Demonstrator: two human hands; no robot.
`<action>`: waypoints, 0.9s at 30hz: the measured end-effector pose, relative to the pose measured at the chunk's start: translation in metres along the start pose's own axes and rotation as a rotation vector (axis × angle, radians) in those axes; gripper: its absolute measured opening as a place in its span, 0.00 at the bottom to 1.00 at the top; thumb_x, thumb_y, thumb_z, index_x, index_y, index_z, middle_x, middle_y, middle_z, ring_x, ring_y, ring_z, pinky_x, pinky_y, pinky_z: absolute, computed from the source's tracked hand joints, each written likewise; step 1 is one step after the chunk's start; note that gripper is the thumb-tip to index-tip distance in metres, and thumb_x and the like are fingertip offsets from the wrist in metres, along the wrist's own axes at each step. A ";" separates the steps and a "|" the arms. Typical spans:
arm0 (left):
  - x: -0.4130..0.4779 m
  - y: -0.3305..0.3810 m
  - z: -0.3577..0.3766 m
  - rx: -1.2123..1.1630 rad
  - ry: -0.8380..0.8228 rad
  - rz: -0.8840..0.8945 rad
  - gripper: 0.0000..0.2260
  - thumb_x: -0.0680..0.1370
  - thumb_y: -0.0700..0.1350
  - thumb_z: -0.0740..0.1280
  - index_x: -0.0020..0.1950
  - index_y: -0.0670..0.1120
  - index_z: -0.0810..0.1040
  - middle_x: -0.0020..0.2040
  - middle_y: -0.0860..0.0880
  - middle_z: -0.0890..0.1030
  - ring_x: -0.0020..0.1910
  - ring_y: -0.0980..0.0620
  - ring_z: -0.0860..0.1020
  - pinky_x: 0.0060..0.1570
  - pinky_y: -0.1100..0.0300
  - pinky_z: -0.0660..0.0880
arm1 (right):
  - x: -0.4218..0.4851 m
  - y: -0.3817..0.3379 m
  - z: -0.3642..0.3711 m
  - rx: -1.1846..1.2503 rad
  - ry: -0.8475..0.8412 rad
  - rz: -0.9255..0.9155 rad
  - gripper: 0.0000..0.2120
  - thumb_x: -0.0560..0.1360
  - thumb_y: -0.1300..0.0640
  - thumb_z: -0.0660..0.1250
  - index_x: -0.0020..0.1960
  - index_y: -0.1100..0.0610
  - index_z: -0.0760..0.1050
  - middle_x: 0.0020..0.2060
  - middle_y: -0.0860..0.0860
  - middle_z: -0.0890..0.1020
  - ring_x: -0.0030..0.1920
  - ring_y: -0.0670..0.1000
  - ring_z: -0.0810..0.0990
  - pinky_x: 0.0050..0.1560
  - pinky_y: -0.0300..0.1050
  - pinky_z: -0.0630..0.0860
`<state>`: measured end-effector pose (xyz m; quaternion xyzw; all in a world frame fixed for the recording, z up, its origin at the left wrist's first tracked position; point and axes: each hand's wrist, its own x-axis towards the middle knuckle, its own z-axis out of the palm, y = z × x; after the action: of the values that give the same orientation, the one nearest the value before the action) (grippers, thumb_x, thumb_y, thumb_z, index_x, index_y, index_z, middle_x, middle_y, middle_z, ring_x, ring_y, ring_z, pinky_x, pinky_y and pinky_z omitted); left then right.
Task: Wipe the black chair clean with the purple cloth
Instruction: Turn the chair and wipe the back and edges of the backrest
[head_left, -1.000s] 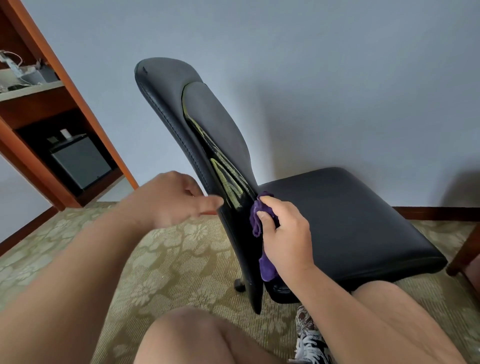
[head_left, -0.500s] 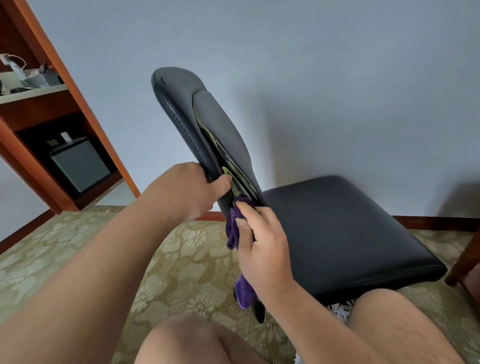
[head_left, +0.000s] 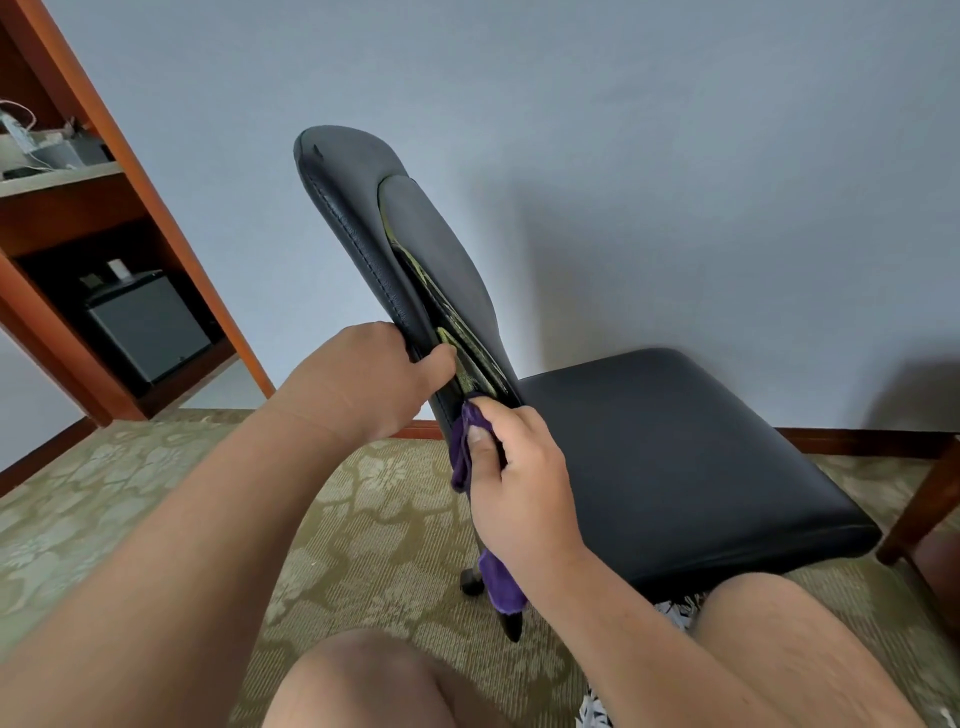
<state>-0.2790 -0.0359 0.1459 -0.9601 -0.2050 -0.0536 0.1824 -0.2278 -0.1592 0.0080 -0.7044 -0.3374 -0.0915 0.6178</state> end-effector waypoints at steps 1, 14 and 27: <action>-0.001 0.002 -0.001 -0.176 -0.005 -0.099 0.17 0.79 0.58 0.57 0.54 0.46 0.76 0.37 0.47 0.79 0.35 0.46 0.78 0.34 0.55 0.77 | 0.000 0.001 -0.001 -0.015 -0.025 0.009 0.14 0.82 0.53 0.59 0.66 0.47 0.75 0.50 0.43 0.75 0.50 0.46 0.77 0.50 0.49 0.79; 0.001 -0.002 0.003 0.293 0.025 0.227 0.26 0.80 0.43 0.55 0.74 0.54 0.47 0.41 0.48 0.67 0.40 0.47 0.73 0.38 0.57 0.76 | 0.012 -0.008 -0.008 0.169 -0.134 0.237 0.11 0.82 0.56 0.61 0.58 0.44 0.78 0.49 0.39 0.76 0.51 0.39 0.76 0.49 0.30 0.70; -0.003 0.004 0.002 0.338 0.048 0.220 0.26 0.81 0.42 0.54 0.76 0.52 0.48 0.45 0.47 0.71 0.42 0.46 0.73 0.37 0.57 0.73 | 0.007 0.003 -0.012 0.138 -0.184 0.256 0.12 0.82 0.55 0.61 0.60 0.41 0.77 0.50 0.36 0.76 0.52 0.36 0.75 0.48 0.26 0.69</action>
<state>-0.2797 -0.0394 0.1419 -0.9309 -0.1007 -0.0209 0.3505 -0.2176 -0.1683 0.0121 -0.7029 -0.3055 0.0763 0.6378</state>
